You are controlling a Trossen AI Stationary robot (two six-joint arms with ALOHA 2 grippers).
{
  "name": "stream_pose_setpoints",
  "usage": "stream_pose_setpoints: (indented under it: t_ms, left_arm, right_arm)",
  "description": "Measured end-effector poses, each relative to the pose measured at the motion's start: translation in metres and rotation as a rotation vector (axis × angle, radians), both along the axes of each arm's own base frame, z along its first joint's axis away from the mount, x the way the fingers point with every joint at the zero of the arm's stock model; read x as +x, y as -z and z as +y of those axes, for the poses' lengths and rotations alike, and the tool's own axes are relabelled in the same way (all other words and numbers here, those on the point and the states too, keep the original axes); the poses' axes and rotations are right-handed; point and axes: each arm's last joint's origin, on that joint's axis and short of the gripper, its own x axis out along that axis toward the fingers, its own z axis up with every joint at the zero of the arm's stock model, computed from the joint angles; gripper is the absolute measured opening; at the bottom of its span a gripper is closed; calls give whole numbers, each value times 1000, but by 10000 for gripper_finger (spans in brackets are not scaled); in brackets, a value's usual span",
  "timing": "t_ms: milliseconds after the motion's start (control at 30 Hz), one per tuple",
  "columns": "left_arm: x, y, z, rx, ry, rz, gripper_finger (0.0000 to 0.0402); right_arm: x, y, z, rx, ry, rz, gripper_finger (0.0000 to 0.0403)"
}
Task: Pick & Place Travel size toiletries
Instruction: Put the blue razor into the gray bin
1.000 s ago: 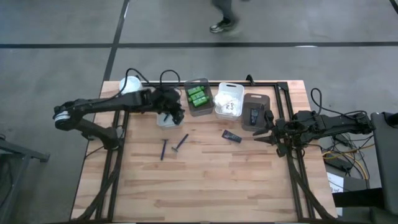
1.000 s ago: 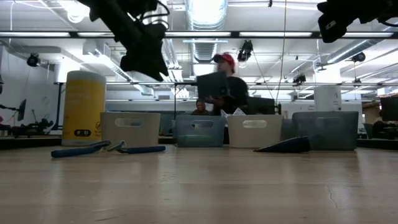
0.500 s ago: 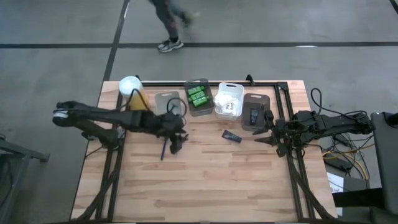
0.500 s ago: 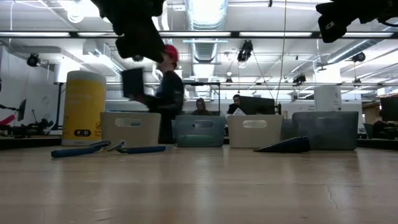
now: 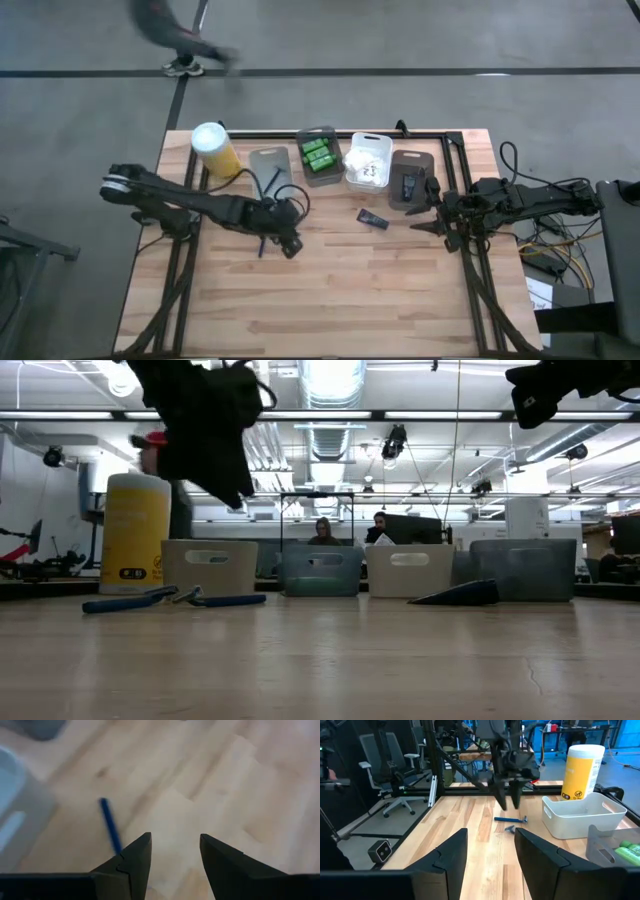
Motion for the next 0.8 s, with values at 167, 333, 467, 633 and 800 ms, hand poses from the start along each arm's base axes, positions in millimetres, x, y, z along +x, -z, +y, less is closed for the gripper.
stream_pose_setpoints:
  t_ms: [167,333,467,633,800]
  left_arm:
    - [11,23,2,104,-70,77,172]
    - [21,50,7,103,-131,161,172]
    - [26,65,18,89,-204,205,172]
    - [31,73,27,94,-206,237,172]
    - [34,83,33,51,-199,273,172]
  right_arm:
    - [0,0,0,0,0,0,172]
    - [0,0,0,0,0,0,183]
    - [0,0,0,0,0,0,190]
    - [0,0,0,0,0,0,197]
    - [0,0,0,0,0,1,201]
